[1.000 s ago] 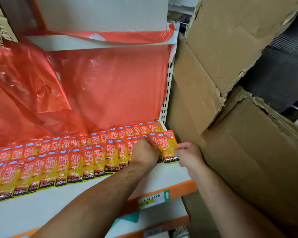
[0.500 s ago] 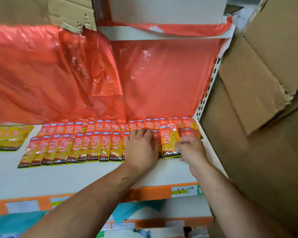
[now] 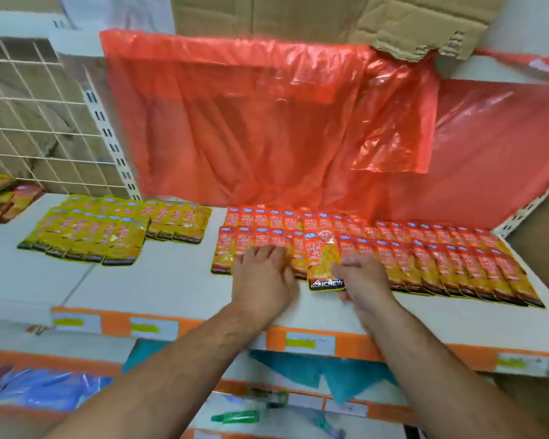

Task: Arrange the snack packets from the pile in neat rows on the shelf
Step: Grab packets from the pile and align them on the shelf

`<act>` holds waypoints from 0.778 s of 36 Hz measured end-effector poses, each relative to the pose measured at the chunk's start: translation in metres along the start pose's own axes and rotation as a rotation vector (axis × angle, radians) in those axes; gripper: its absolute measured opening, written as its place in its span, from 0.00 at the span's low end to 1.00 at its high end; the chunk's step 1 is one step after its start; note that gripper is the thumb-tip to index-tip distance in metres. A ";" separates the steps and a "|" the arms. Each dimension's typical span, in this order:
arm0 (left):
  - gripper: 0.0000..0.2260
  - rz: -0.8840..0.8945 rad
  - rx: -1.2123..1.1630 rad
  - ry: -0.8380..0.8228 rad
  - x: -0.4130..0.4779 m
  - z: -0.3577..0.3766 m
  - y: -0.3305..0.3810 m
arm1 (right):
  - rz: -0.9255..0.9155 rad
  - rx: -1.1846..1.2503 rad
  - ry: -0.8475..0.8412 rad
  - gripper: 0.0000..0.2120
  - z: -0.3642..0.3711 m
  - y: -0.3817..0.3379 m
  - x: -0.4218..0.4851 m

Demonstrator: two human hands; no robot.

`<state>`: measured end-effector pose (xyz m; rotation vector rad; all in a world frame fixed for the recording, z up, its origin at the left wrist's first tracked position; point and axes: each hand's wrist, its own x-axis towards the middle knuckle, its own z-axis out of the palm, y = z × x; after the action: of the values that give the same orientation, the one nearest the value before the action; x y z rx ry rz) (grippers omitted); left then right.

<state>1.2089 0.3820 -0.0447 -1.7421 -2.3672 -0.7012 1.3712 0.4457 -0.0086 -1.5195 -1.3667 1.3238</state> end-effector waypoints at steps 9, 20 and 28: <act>0.17 0.037 -0.035 0.072 -0.013 -0.039 -0.121 | 0.025 -0.049 -0.027 0.07 0.116 -0.012 -0.041; 0.13 0.012 -0.072 0.113 -0.017 -0.056 -0.179 | -0.059 -0.344 0.062 0.11 0.181 -0.015 -0.050; 0.13 0.020 -0.096 0.085 -0.015 -0.063 -0.199 | -0.152 -0.627 0.111 0.08 0.191 -0.016 -0.055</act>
<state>1.0184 0.2962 -0.0525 -1.7328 -2.2929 -0.8814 1.1880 0.3702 -0.0267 -1.8015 -1.8883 0.7305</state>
